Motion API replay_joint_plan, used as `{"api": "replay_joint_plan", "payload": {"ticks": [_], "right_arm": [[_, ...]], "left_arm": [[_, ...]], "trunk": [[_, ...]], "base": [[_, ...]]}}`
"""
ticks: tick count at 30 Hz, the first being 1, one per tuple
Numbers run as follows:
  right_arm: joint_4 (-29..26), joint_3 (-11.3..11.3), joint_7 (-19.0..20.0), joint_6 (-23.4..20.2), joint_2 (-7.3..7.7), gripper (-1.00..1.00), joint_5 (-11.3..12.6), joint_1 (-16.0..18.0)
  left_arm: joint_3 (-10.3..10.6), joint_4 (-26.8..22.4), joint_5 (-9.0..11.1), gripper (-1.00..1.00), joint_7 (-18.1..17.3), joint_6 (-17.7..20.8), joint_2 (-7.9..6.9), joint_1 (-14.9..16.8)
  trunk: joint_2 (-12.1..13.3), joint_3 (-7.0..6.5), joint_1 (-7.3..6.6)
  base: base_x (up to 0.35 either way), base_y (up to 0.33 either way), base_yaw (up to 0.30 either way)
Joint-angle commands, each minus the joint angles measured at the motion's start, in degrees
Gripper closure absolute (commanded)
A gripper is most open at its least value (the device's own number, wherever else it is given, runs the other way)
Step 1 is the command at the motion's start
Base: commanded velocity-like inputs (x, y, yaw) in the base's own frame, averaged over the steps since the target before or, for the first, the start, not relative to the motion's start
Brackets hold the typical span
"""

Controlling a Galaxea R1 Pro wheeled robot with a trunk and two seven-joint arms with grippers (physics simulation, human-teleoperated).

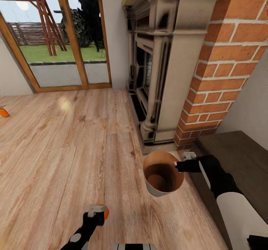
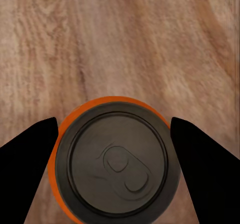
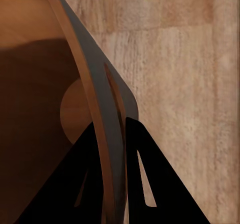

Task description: Put the three can of soda from the living room inside the tash can in the kitchen.

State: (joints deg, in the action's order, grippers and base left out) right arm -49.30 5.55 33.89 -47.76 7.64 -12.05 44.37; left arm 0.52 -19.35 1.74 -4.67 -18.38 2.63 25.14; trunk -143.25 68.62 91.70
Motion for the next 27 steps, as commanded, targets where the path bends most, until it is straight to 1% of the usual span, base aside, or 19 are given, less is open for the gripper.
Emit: {"api": "replay_joint_plan", "payload": {"ticks": [1,6,8,10,12,14,15,16,20,22,23,24,26,27], "right_arm": [[0.0,0.0,0.5,-0.4,-0.03,1.00,1.3,0.0],[0.1,-0.1,0.5,-0.4,-0.14,1.00,1.3,0.0],[0.2,-0.1,0.5,-0.4,-0.16,1.00,1.3,0.0],[0.3,-0.2,0.5,-0.4,-0.16,1.00,1.3,0.0],[0.4,-0.3,0.5,-0.4,-0.17,1.00,1.3,0.0],[0.6,-0.3,0.5,-0.4,-0.17,1.00,1.3,0.0],[0.6,-0.3,0.5,-0.4,-0.17,1.00,1.3,0.0],[0.6,-0.3,0.5,-0.4,-0.17,1.00,1.3,0.0],[0.7,-0.3,0.5,-0.4,-0.17,1.00,1.3,0.0],[0.8,-0.3,0.5,-0.4,-0.16,1.00,1.3,0.0],[0.8,-0.3,0.5,-0.4,-0.13,1.00,1.3,0.0],[0.8,-0.4,0.5,-0.4,-0.14,1.00,1.3,0.0],[0.8,-0.3,0.5,-0.4,-0.12,1.00,1.2,0.0],[0.8,-0.3,0.5,-0.4,-0.11,1.00,1.3,0.0]], "left_arm": [[0.0,0.0,0.0,1.00,0.0,0.0,-0.02,0.0],[0.0,-1.5,0.2,1.00,-0.4,0.5,-0.24,0.0],[-0.1,-3.9,0.4,1.00,-0.5,3.5,-0.30,-0.1],[-0.2,-5.9,0.5,1.00,-0.7,5.2,-0.31,-0.1],[-0.4,-11.1,0.6,1.00,-2.3,8.3,-0.33,-0.2],[-0.5,-17.1,0.6,1.00,-4.4,12.4,-0.41,-0.2],[-0.5,-18.5,0.6,1.00,-4.8,13.4,-0.43,-0.2],[-0.5,-21.3,0.6,1.00,-5.3,15.4,-0.51,-0.3],[-0.6,-27.2,0.6,1.00,-5.9,19.5,-1.10,-0.3],[-0.6,-32.9,0.6,1.00,-6.2,24.6,-1.88,-0.4],[-0.6,-36.6,0.6,1.00,-6.7,28.4,-2.55,-0.4],[-0.6,-38.6,0.6,1.00,-7.2,30.6,-3.06,-0.4],[-0.6,-40.3,0.6,1.00,-7.9,32.7,-3.57,-0.4],[-0.6,-41.8,0.6,1.00,-8.7,34.8,-4.02,-0.4]], "trunk": [[0.0,-0.23,-0.03],[2.0,-1.13,-1.12],[2.8,-1.49,-1.56],[3.6,-1.85,-2.00],[4.4,-2.21,-2.44],[5.2,-2.57,-2.88],[5.6,-2.75,-3.10],[6.0,-2.92,-3.32],[7.6,-3.64,-4.20],[8.4,-4.00,-4.64],[8.8,-4.18,-4.86],[9.2,-4.36,-5.08],[10.0,-4.72,-5.52],[10.4,-4.90,-5.74]], "base": [[0.000,0.000,0.000],[0.000,0.000,0.000],[0.000,0.000,0.000],[0.000,0.000,0.000],[0.000,0.000,0.000],[0.000,0.000,0.000],[0.000,0.000,0.000],[0.000,0.000,0.000],[0.000,0.000,0.000],[0.000,0.000,0.000],[0.000,0.000,0.000],[0.000,0.000,0.000],[0.000,0.000,0.000],[0.000,0.000,0.000]]}}
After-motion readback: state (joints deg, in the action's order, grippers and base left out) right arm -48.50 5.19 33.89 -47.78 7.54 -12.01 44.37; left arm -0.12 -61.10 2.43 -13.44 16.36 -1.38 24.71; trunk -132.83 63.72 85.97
